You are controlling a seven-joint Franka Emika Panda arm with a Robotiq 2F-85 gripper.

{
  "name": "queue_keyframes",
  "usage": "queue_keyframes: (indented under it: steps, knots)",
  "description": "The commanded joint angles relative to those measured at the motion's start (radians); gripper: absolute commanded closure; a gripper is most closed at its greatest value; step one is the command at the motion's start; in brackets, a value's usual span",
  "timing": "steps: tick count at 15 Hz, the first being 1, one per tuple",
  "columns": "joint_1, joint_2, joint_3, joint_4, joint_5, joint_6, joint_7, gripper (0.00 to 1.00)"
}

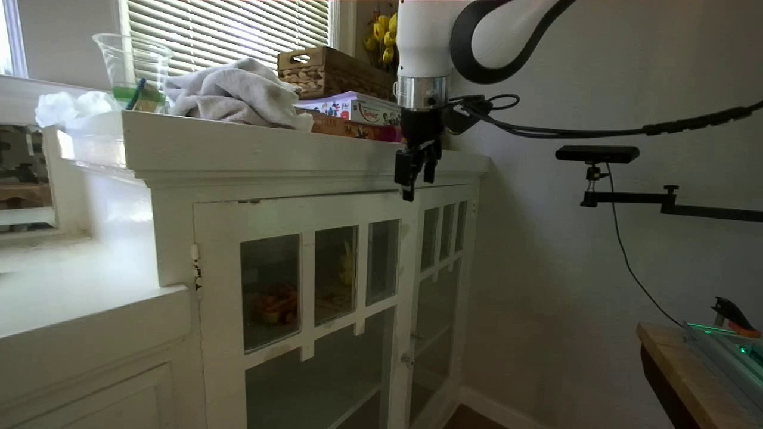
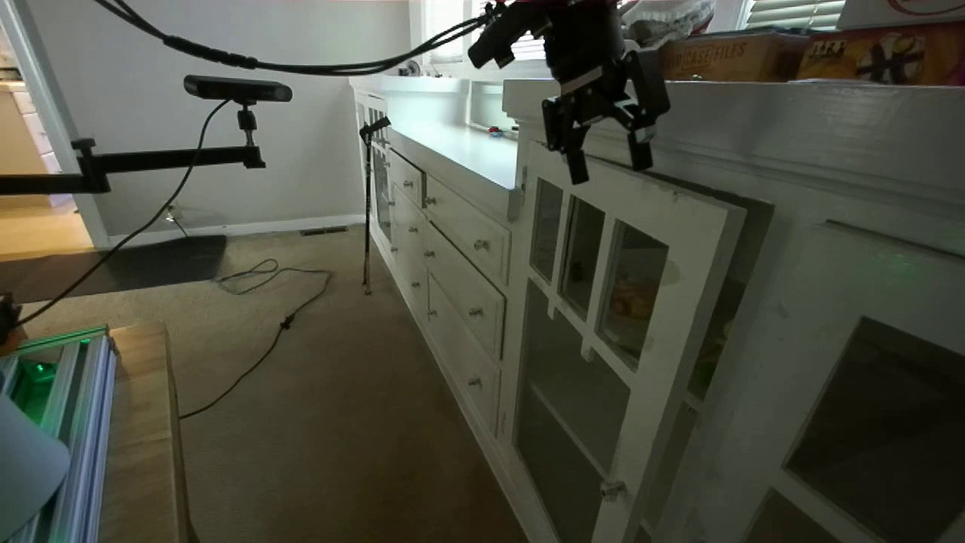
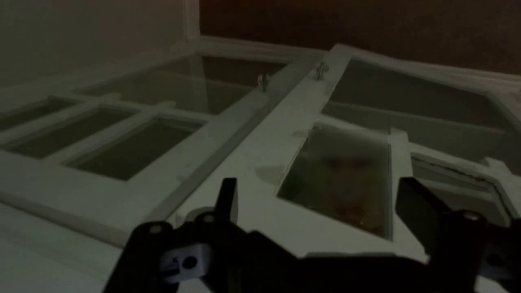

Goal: Close the left cabinet door.

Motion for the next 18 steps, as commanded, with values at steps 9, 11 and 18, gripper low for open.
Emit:
queue_keyframes:
  steps: [9,11,18]
  knots:
    - [-0.051,0.03,0.004,0.011,0.438,-0.119,-0.284,0.0]
    - [-0.058,0.048,0.006,0.006,0.456,-0.04,-0.342,0.0]
    - [-0.071,0.093,0.008,-0.027,0.442,0.31,-0.454,0.0]
